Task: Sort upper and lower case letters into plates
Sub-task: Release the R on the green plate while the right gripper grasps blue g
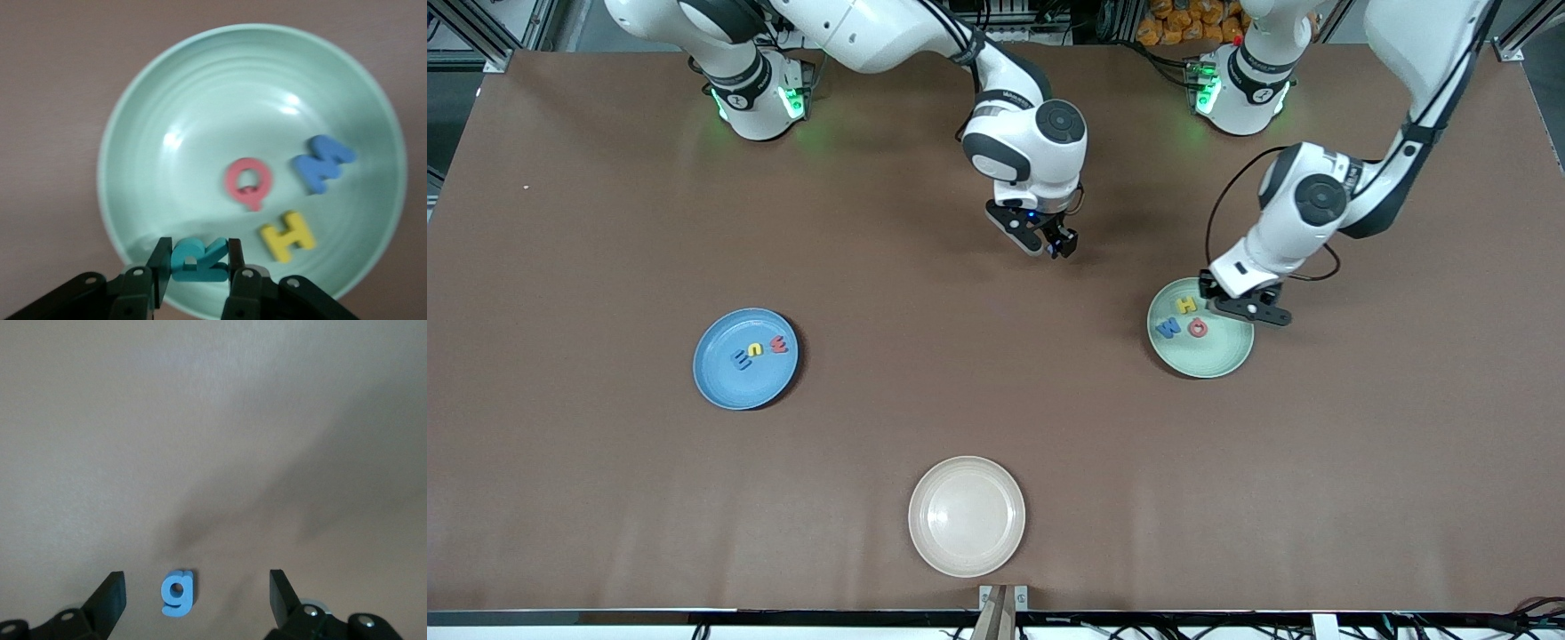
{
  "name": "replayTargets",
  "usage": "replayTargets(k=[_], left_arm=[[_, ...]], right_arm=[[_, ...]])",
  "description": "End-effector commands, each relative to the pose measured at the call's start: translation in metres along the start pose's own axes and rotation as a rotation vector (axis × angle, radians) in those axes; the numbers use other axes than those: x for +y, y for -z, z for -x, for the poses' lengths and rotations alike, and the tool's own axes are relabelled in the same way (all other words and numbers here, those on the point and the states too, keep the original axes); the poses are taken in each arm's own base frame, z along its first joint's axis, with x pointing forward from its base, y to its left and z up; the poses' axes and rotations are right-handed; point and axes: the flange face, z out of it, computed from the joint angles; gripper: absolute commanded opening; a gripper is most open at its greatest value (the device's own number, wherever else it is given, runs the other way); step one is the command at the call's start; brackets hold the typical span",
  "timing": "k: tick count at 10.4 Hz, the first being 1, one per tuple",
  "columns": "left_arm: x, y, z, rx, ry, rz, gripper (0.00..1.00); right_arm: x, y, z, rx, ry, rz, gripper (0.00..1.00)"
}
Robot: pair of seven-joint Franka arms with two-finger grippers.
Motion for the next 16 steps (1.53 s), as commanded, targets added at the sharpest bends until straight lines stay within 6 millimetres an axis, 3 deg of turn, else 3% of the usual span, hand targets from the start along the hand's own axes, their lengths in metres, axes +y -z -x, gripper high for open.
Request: replayTargets(k=[1,5,6,7,8,9,10,11,12,14,16], left_arm=[[-0.005,0.002,0.004,0.013,-0.009,0.006,0.0],[-0.003,0.002,-0.001,0.02,-0.008,0.013,0.02],[-0.003,0.001,-0.001,0.018,-0.006,0.016,0.16],[-0.003,0.0,-0.002,0.017,0.001,0.018,0.66],[-0.002,0.0,-0.001,0.015,0.006,0.018,1.0],[-0.002,0.002,-0.001,0.017,0.006,0.015,1.0],[-0.002,0.003,-0.002,0.018,0.007,0.013,1.0],[-0.003,0.005,-0.002,0.019,0.007,0.01,1.0],[-0.005,0.013,-0.009,0.034,0.008,0.002,1.0],[-0.016,0.042,-0.031,-0.001,0.026,-0.037,1.0],[-0.032,0.095,-0.061,-0.09,0.043,-0.092,1.0]], right_arm=[[-0.011,-0.016,0.016,0.019,-0.022,-0.026,0.93],[-0.017,-0.022,0.021,0.004,-0.021,-0.041,0.82],[-0.017,-0.025,0.02,0.006,-0.022,-0.037,0.79],[-0.016,-0.029,0.022,0.003,-0.02,-0.035,0.76],[-0.016,-0.03,0.022,0.003,-0.02,-0.033,0.73],[-0.016,-0.03,0.021,0.002,-0.022,-0.036,0.66],[-0.016,-0.03,0.022,0.003,-0.02,-0.034,0.51],[-0.016,-0.031,0.021,0.003,-0.02,-0.033,0.22],[-0.016,-0.03,0.02,0.007,-0.007,-0.03,0.0],[-0.017,-0.012,0.003,0.022,0.024,0.005,0.0],[-0.016,0.039,-0.048,-0.002,0.073,0.058,0.0]])
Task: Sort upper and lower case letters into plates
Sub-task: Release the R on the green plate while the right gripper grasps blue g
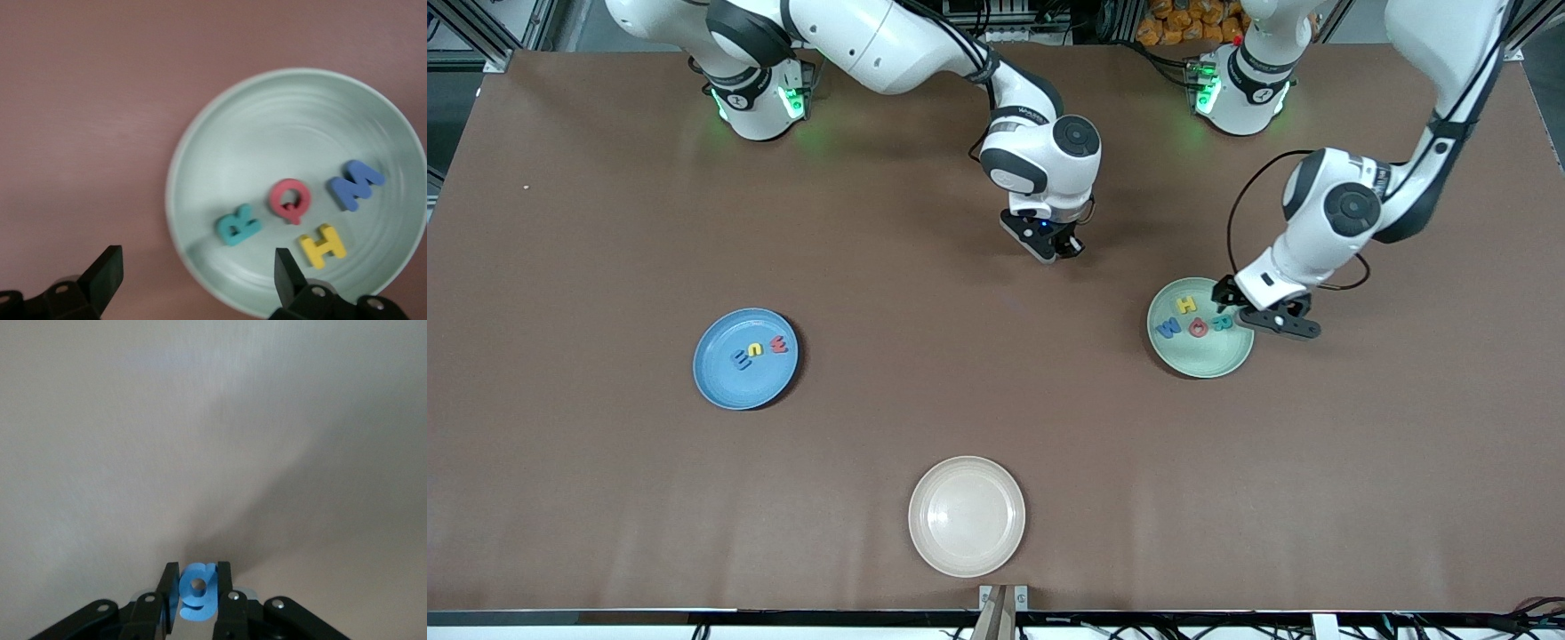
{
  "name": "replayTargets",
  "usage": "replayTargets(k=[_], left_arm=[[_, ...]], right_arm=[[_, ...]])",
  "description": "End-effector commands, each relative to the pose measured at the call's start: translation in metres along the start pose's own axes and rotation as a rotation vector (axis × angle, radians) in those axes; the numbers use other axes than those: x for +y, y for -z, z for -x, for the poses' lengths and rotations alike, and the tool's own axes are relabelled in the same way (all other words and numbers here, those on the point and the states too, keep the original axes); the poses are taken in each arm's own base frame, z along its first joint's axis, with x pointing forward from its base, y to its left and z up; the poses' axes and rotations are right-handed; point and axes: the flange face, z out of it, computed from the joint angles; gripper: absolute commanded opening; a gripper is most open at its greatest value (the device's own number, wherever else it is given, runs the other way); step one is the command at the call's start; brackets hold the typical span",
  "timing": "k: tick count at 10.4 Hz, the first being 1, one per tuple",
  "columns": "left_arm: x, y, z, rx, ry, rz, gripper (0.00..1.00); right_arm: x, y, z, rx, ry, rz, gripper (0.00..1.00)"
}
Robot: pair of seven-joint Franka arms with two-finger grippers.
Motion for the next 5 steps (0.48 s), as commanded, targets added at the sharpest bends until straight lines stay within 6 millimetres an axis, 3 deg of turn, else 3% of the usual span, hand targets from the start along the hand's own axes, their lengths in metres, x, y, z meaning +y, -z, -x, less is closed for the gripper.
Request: replayTargets(k=[1,3,5], left_arm=[[-0.014,0.074,-0.027,-0.046,0.074,-0.002,1.0],[-0.024,0.131,-0.046,-0.053,0.166,0.069,1.0],[-0.044,0.196,-0.063,0.021,0.199,0.048,1.0]], right_arm=[[0.011,0.073,-0.075,-0.05,0.06,0.033,0.0],[0.035,0.113,-0.17,-0.111,0.134,0.066,0.0],[0.068,0.121,-0.27,-0.147,0.197,0.127,0.0]])
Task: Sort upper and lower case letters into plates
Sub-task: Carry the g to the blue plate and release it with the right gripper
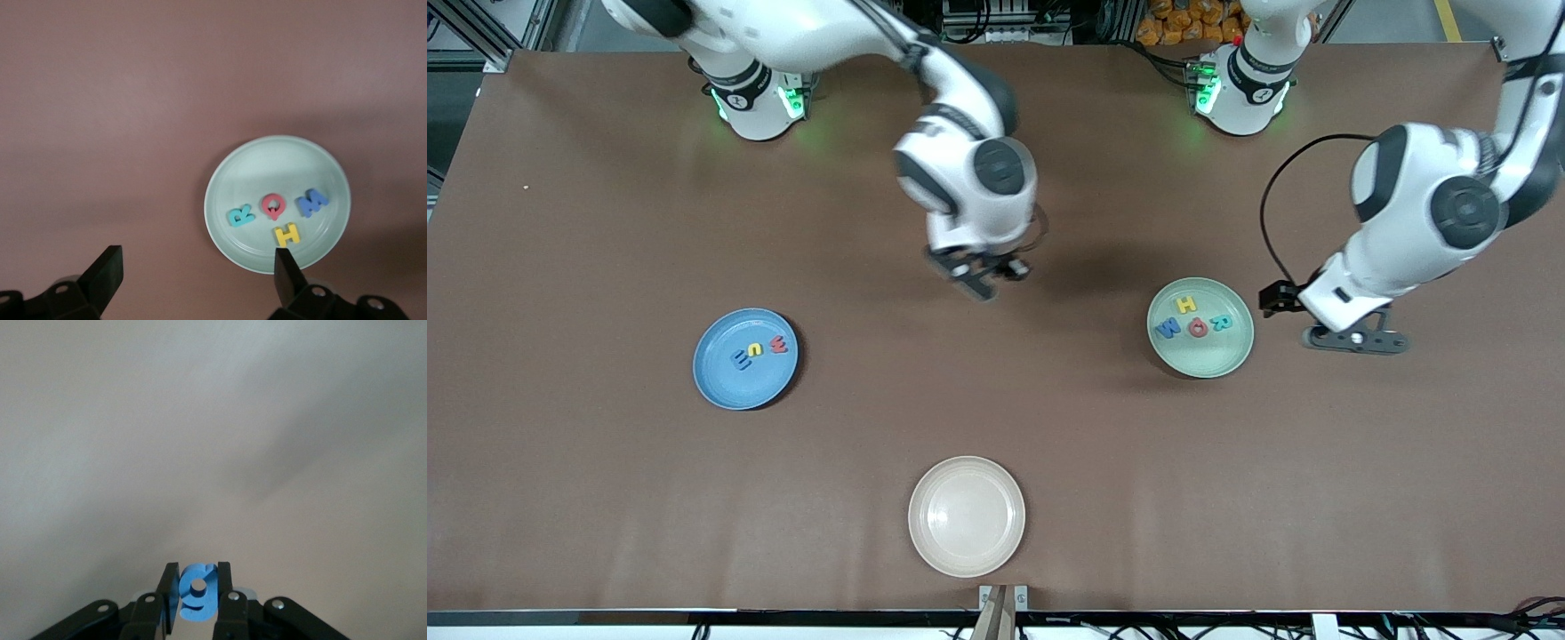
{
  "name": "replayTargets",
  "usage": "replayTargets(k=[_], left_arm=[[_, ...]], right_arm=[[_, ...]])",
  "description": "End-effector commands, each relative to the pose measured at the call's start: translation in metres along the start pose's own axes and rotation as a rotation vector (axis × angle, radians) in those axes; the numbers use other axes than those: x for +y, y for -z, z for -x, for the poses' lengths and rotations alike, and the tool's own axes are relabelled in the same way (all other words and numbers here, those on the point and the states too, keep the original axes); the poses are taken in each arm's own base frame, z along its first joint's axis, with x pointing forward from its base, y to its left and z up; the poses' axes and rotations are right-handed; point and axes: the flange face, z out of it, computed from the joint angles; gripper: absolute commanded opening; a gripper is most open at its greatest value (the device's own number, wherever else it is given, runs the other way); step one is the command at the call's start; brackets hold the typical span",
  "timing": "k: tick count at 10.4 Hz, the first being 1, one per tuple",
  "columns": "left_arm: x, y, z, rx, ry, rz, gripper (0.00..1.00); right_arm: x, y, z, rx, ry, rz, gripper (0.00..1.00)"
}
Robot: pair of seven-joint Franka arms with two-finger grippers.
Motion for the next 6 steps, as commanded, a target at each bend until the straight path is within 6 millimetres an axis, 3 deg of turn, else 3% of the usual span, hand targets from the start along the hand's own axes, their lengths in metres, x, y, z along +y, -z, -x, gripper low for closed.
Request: replayTargets(k=[1,4,6], left_arm=[[-0.017,0.078,-0.016,0.018,0.046,0.011,1.0],[-0.026,0.145,-0.021,0.054,0.045,-0.007,1.0],[-0.019,0.159,-0.018,0.057,0.045,-0.002,1.0]], right_arm=[[0.077,-0.003,-0.093,-0.072,0.076,0.08,0.0],[0.166,-0.037,-0.221,-0.144,0.137,0.112,0.0],[0.2,-0.05,-0.275,-0.144,0.158,0.065,0.0]])
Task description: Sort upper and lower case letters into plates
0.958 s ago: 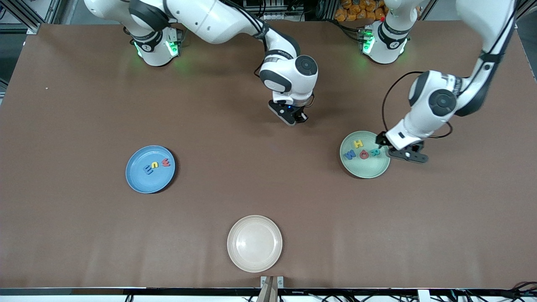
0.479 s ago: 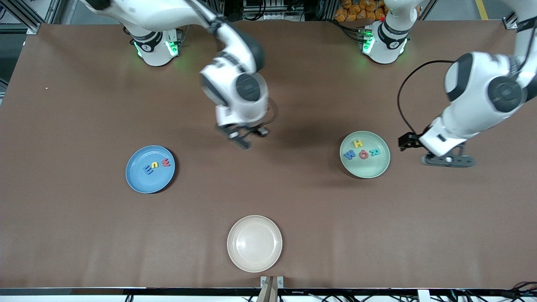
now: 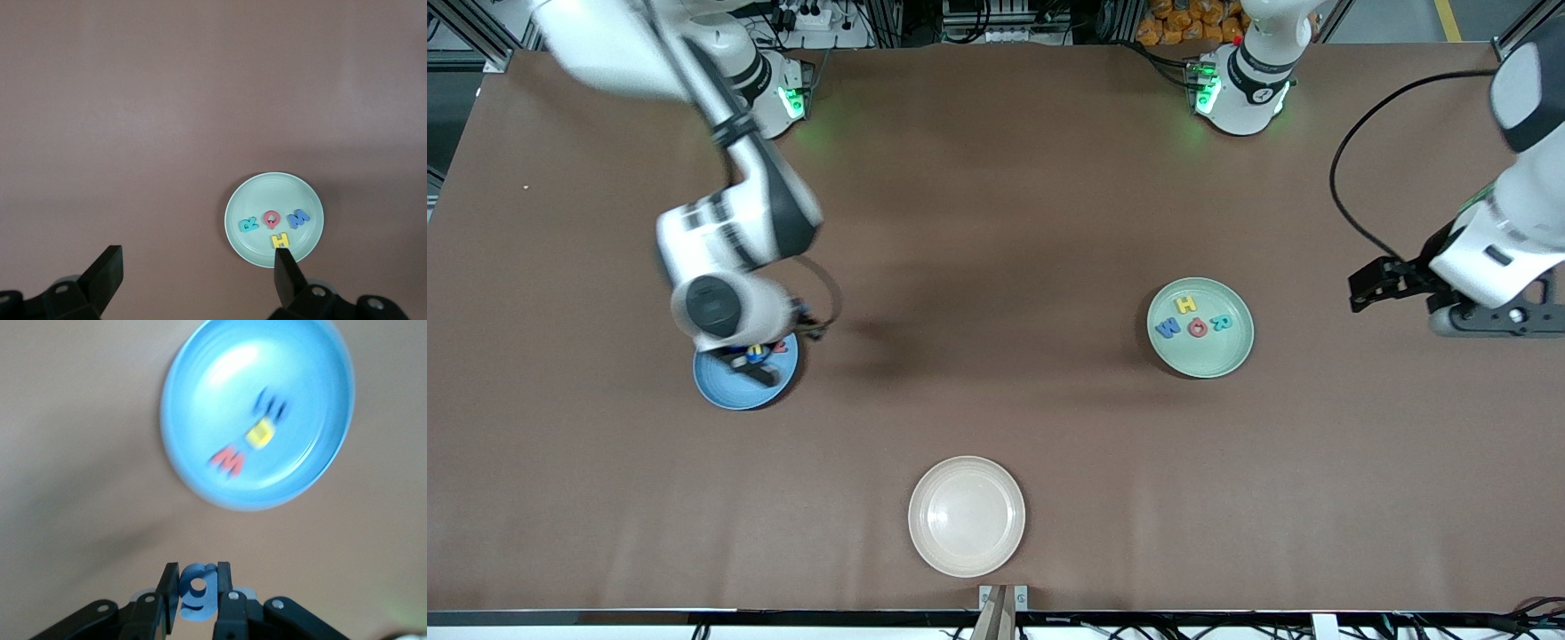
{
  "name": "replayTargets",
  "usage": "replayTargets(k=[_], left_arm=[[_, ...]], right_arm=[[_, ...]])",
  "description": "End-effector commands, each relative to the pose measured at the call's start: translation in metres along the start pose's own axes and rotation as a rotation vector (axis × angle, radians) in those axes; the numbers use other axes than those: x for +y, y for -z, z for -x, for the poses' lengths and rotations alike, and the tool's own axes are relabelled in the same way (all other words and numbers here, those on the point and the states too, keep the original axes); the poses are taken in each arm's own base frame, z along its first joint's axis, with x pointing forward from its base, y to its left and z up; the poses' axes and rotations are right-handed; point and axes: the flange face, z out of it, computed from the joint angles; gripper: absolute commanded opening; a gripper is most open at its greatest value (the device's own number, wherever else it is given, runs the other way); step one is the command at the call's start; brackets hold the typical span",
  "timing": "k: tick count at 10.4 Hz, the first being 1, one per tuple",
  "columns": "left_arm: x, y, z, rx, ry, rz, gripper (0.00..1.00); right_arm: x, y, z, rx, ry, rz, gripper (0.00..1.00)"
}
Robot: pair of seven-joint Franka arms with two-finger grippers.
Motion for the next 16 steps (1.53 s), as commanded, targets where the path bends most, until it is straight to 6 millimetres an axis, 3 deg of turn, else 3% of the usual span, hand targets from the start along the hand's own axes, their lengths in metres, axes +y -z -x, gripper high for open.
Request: replayTargets(k=[1,2,4,6,7,8,9,12,16], left_arm=[[0.007,0.013,0.001,-0.022,-0.002,0.0,1.0],[-0.003,0.007,0.005,-0.076,0.029,-0.023,1.0],[-0.052,0.018,0.007,-0.096,0.165,0.07,1.0],[-0.057,0.025,0.01,-0.088,0.178,0.061,1.0],[-0.056,0.029,0.011,-0.082,0.175,0.051,1.0],[-0.06,0.031,0.012,-0.077,0.178,0.053,1.0],[-0.046,0.035,0.013,-0.071,0.153,0.045,1.0],[-0.034,0.037,0.013,-0.069,0.128,0.035,1.0],[-0.037,0.036,0.012,-0.069,0.131,0.034,1.0]], right_arm=[[0.024,-0.012,-0.029,0.018,0.008,-0.052,0.0],[0.03,-0.025,-0.045,0.028,-0.013,-0.065,0.0],[0.037,-0.046,-0.067,0.064,0.034,-0.086,0.0],[0.04,-0.039,-0.068,0.08,0.071,-0.085,0.99],[0.039,-0.027,-0.062,0.087,0.061,-0.088,1.0],[0.048,0.001,-0.049,0.074,0.063,-0.078,1.0],[0.062,0.037,-0.033,0.067,0.069,-0.074,1.0],[0.085,0.144,0.034,0.14,0.138,-0.129,1.0],[0.126,0.219,0.081,0.218,0.371,-0.164,1.0]])
